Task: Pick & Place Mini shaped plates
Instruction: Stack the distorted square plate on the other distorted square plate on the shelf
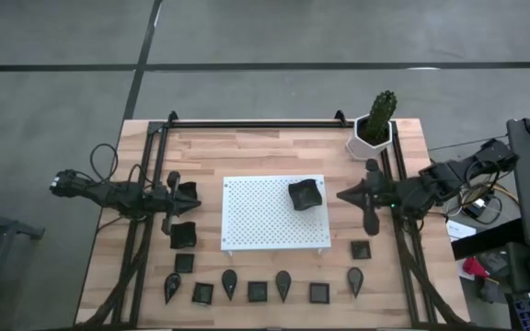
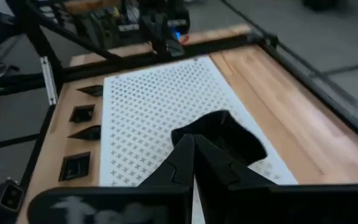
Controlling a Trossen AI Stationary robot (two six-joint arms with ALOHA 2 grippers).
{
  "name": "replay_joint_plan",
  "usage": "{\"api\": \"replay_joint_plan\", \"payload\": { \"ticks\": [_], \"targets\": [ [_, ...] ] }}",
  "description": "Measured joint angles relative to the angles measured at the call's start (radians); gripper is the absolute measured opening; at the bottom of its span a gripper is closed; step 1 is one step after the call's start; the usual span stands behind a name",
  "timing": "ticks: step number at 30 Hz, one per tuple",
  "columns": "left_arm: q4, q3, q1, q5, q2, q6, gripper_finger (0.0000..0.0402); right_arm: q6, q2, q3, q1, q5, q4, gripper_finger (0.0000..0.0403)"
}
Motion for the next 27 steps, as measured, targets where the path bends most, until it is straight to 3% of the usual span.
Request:
{"api": "replay_joint_plan", "payload": {
  "ticks": [7,18,23,27],
  "targets": [
    [0.0,0.0,0.0,0.0,0.0,0.0,0.0,-0.25,-0.19,-0.156,0.001,0.0,0.145,0.0008],
    [0.0,0.0,0.0,0.0,0.0,0.0,0.0,-0.241,-0.418,-0.303,0.001,0.095,0.159,0.0008],
    [0.001,0.0,0.0,0.0,0.0,0.0,0.0,-0.299,-0.527,-0.383,0.001,0.206,0.14,0.0008],
    [0.004,0.0,0.0,0.0,0.0,0.0,0.0,-0.333,-0.606,-0.435,0.001,0.193,0.123,0.0008]
  ]
}}
